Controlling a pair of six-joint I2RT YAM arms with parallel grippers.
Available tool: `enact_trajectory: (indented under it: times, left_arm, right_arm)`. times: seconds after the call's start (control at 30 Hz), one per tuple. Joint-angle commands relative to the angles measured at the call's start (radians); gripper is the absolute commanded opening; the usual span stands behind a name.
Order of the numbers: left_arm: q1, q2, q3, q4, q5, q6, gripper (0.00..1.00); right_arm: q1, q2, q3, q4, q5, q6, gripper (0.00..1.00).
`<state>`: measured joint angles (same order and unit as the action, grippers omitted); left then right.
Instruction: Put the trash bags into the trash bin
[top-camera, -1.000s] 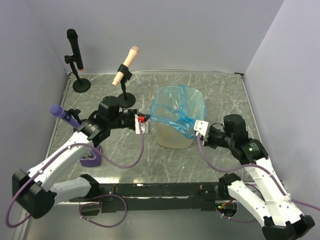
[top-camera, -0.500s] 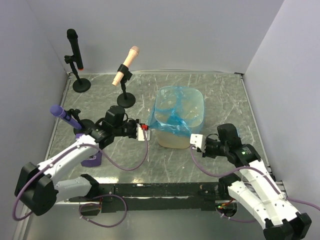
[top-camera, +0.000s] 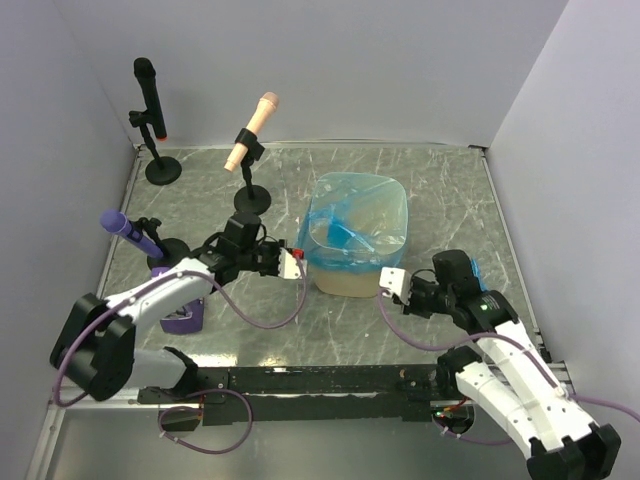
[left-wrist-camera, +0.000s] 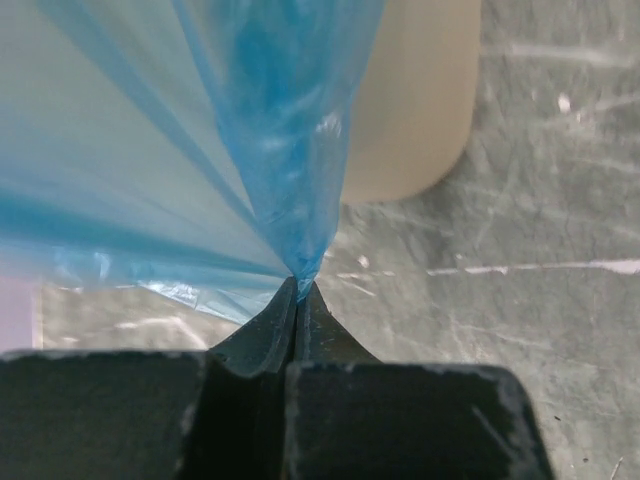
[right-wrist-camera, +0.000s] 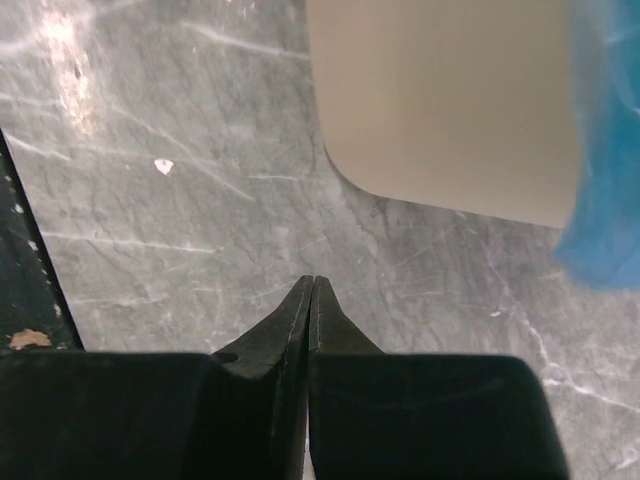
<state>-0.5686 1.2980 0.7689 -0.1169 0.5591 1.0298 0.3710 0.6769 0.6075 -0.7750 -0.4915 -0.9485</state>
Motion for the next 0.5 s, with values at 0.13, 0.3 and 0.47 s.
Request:
enact_trajectory:
  times: [0.13, 0.3, 0.47]
  left_arm:
    - [-0.001, 0.156, 0.04, -0.101, -0.097, 0.081, 0.01]
    - [-0.001, 0.11, 0.029, -0.055, -0.067, 0.067, 0.01]
    - [-0.004, 0.035, 0.023, -0.035, -0.042, 0.016, 0.06]
  right_arm:
    - [0.006, -0.07, 0.272, -0.102, -0.056, 0.213, 0.0]
    - [0.002, 0.062, 0.466, -0.061, -0.044, 0.437, 0.1]
    - [-0.033, 0.061, 0.388, 0.067, -0.041, 0.54, 0.58]
